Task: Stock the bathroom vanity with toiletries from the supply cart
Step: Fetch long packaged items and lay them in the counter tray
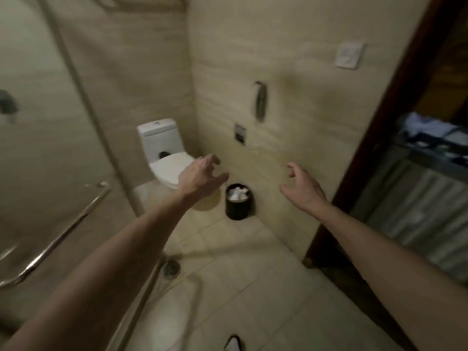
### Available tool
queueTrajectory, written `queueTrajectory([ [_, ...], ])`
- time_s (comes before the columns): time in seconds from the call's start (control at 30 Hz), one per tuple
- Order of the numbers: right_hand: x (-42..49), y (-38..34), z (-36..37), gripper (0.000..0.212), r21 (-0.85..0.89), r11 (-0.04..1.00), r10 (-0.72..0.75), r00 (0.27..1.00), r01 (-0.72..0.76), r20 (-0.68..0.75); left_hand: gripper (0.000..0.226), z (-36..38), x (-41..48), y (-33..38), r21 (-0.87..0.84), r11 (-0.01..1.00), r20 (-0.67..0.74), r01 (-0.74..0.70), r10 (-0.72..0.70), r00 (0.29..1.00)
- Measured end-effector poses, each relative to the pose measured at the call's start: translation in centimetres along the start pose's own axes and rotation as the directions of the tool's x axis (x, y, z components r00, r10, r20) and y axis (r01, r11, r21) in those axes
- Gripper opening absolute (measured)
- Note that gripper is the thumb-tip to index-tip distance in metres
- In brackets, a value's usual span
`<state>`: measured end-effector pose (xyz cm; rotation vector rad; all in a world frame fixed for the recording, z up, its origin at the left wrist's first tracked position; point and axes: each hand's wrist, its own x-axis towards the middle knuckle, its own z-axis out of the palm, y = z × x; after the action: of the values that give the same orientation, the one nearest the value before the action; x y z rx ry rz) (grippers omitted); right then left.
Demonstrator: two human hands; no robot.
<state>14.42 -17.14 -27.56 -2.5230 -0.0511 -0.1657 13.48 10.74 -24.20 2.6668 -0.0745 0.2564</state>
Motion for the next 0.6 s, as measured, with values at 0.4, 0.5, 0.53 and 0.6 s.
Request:
queueTrajectory([
  [0.4,1.0,18.1,-13.2,0.065,0.110,0.871,0.481,0.785,-0.479,-0.390,0.056,14.6,17.7,22.9,-0.138,0.838,0.180,-0.528,0.545,0.819],
  [0.5,-1.7,20.7,-13.6,0.068,0.124,0.820,0.559,0.734,-0.559,-0.385,0.056,17.5,18.6,26.8,-0.189,0.789,0.215,-0.584,0.614,0.760],
  [0.53,-2.6,21.6,-13.9,0.068,0.138,0.794,0.593,0.704,-0.592,-0.391,0.056,18.6,18.8,28.1,-0.196,0.771,0.225,-0.606,0.637,0.737],
  [0.6,-4.4,23.3,-14.2,0.068,0.158,0.738,0.653,0.636,-0.656,-0.412,0.054,20.8,18.6,30.7,-0.223,0.724,0.261,-0.653,0.690,0.675],
])
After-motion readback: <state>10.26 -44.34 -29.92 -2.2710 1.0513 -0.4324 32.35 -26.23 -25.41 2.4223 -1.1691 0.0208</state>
